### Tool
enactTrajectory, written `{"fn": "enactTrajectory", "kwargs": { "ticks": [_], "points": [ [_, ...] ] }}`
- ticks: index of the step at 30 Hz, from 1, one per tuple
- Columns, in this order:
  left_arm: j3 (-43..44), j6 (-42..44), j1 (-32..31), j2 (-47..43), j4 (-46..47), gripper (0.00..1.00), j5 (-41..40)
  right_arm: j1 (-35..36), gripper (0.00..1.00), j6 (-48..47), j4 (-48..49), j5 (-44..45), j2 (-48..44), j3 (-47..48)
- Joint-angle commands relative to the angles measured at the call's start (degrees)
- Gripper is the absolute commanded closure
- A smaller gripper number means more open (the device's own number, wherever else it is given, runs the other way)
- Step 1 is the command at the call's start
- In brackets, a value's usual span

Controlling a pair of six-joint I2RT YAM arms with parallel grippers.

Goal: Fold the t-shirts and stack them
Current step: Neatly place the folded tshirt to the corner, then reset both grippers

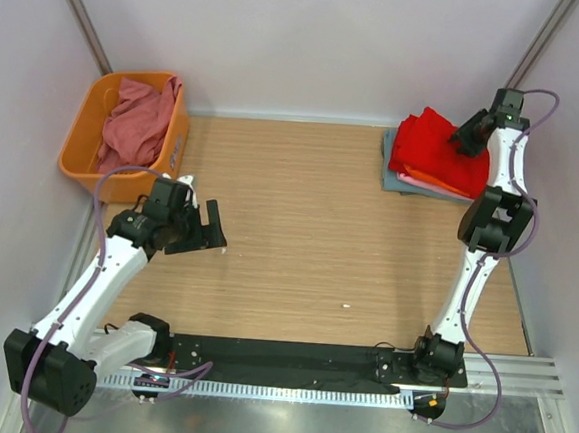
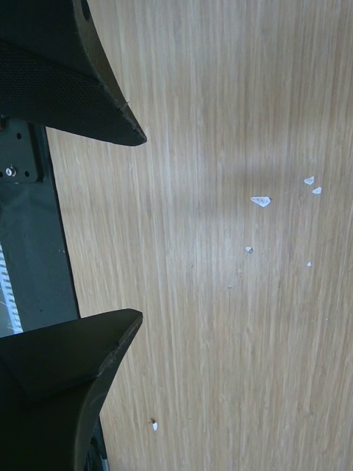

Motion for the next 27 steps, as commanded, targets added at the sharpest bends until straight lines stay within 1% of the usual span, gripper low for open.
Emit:
{"fn": "enactTrajectory", "kwargs": {
  "ticks": [1, 5, 8, 11, 14, 15, 17, 18, 20, 22, 23, 25, 27],
  "points": [
    [-0.02, 0.14, -0.23, 0.45, 1.80, 0.08, 0.33, 1.77, 0.57, 1.61, 6.14, -3.69, 1.67, 3.37],
    [0.06, 0.05, -0.23, 0.71, 1.71, 0.08, 0.15, 3.26, 0.56, 2.41, 9.58, -7.47, 3.88, 3.89],
    [0.06, 0.05, -0.14, 0.71, 1.71, 0.08, -0.03, 3.71, 0.55, 2.58, 10.20, -6.34, 2.58, 3.55],
    [0.06, -0.04, -0.23, 0.63, 1.62, 0.08, -0.03, 3.62, 0.51, 1.36, 10.29, -4.15, 0.11, 3.02],
    [0.06, -0.04, -0.23, 0.36, 1.71, 0.08, -0.29, 3.44, 0.36, -1.00, 7.48, -0.19, -3.40, 4.68],
    [0.06, -0.04, -0.14, 0.19, 1.71, 0.08, -0.20, 3.35, 0.27, -1.63, 5.82, 1.30, -5.41, 5.12],
    [0.06, -0.04, -0.23, 0.01, 1.71, 0.08, -0.38, 2.48, 0.22, -2.33, 5.10, 4.38, -8.49, 5.04],
    [0.06, -0.04, -0.14, -0.16, 1.71, 0.08, -0.38, 2.13, 0.18, -2.86, 5.01, 5.52, -11.82, 4.61],
    [0.06, -0.04, -0.23, -0.34, 1.71, 0.08, -0.55, 1.51, 0.17, -3.30, 5.27, 10.51, -15.08, 2.59],
    [0.06, -0.04, -0.23, -0.78, 1.71, 0.08, -0.82, 0.37, 0.12, -3.48, 6.50, 13.51, -19.73, -0.47],
    [0.06, -0.12, -0.23, -0.96, 1.71, 0.08, -0.82, -0.68, 0.09, -3.57, 8.07, 13.35, -21.85, -2.85],
    [0.06, -0.12, -0.14, -1.22, 1.71, 0.08, -0.91, -1.83, 0.09, -3.57, 8.18, 11.60, -21.96, -3.48],
    [-0.02, -0.12, -0.23, -1.31, 1.62, 0.08, -1.08, -2.88, 0.11, -3.57, 5.91, 8.88, -20.91, -2.79]
  ]
}}
